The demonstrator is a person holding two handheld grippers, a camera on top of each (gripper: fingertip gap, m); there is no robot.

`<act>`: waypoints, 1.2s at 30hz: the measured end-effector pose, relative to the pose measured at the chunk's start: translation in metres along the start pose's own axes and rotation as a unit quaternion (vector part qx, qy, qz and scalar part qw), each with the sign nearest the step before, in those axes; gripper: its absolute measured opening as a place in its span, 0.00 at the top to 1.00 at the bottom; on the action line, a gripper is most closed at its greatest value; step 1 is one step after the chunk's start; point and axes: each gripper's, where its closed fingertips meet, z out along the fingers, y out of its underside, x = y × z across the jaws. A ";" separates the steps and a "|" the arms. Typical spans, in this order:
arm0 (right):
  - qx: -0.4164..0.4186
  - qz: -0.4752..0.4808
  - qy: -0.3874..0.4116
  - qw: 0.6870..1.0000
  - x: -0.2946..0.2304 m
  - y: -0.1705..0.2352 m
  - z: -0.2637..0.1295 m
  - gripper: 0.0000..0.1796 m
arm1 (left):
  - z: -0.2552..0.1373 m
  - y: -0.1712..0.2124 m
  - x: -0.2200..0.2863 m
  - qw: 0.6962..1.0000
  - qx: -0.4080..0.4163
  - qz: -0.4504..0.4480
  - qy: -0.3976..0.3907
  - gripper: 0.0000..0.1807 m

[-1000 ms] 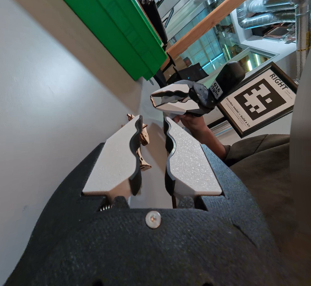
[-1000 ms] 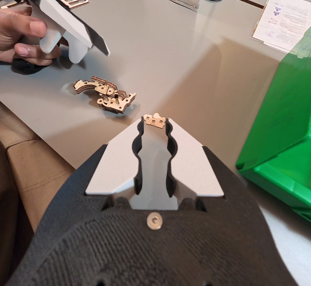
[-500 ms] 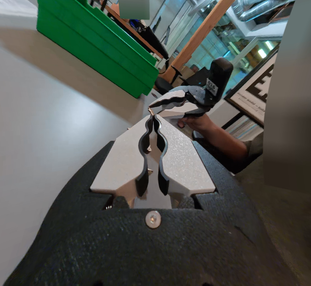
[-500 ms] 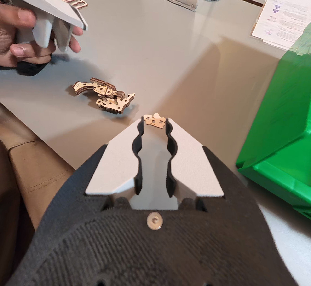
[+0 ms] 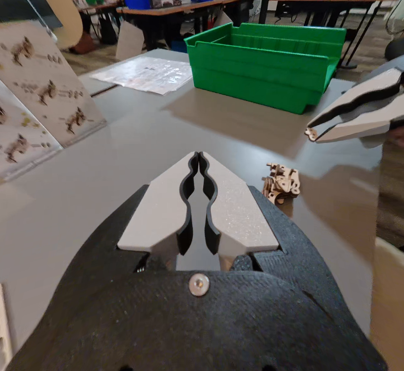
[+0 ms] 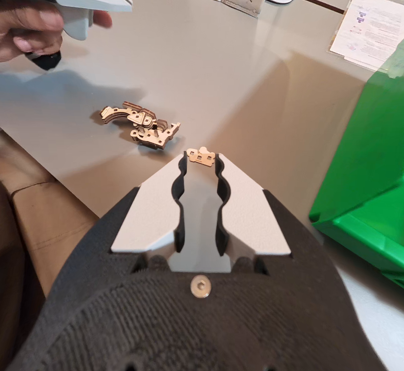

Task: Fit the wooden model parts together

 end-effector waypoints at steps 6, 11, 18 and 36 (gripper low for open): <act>0.001 -0.008 -0.005 1.000 -0.006 -0.002 0.001 0.86 | -0.001 0.004 -0.021 0.993 0.008 0.040 -0.114 1.00; 0.000 -0.014 -0.011 1.000 -0.012 -0.003 0.003 0.86 | 0.000 0.003 0.019 0.995 0.010 0.070 -0.064 0.84; 0.005 -0.010 -0.033 0.999 -0.033 -0.011 0.010 0.86 | 0.004 0.021 0.066 0.994 -0.041 0.094 0.048 0.74; -0.019 0.005 -0.041 0.999 -0.054 -0.017 0.035 0.86 | 0.020 0.061 0.079 0.976 -0.188 0.023 0.109 0.75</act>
